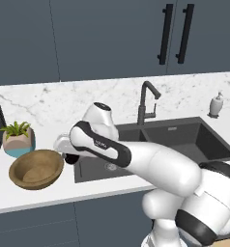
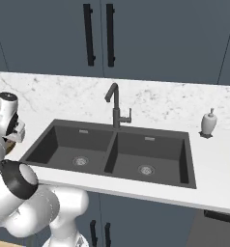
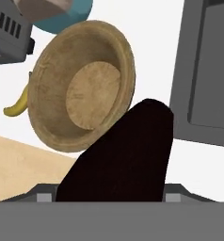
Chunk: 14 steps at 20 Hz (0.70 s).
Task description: Pick the avocado from the sink and place it in the bowl. Then pick the bowl and place it in the microwave. Then close the microwave door and press the start button.
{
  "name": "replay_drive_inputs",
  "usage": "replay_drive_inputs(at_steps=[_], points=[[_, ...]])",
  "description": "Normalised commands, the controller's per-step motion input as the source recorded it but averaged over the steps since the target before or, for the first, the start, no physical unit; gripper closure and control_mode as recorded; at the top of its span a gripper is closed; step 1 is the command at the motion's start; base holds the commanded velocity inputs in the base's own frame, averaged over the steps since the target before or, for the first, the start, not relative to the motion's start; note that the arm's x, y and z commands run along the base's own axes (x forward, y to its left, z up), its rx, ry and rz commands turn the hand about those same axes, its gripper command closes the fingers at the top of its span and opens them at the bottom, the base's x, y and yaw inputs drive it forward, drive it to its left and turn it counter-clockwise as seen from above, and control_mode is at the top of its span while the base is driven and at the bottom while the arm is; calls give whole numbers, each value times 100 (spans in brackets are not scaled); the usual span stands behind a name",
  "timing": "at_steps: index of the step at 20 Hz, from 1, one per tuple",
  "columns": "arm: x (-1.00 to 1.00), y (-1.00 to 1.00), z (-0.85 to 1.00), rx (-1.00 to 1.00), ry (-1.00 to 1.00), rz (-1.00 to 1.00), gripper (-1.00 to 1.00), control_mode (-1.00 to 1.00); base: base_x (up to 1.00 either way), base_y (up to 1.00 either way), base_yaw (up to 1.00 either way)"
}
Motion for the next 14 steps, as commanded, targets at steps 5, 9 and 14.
replay_drive_inputs(at_steps=[5,9,14], points=[[1,64,-26,0,0,0,100,-100,0,0,0],[1,44,6,-1,10,-1,100,-100,0,0,0],[8,38,1,-6,3,-5,100,-100,0,0,0]])
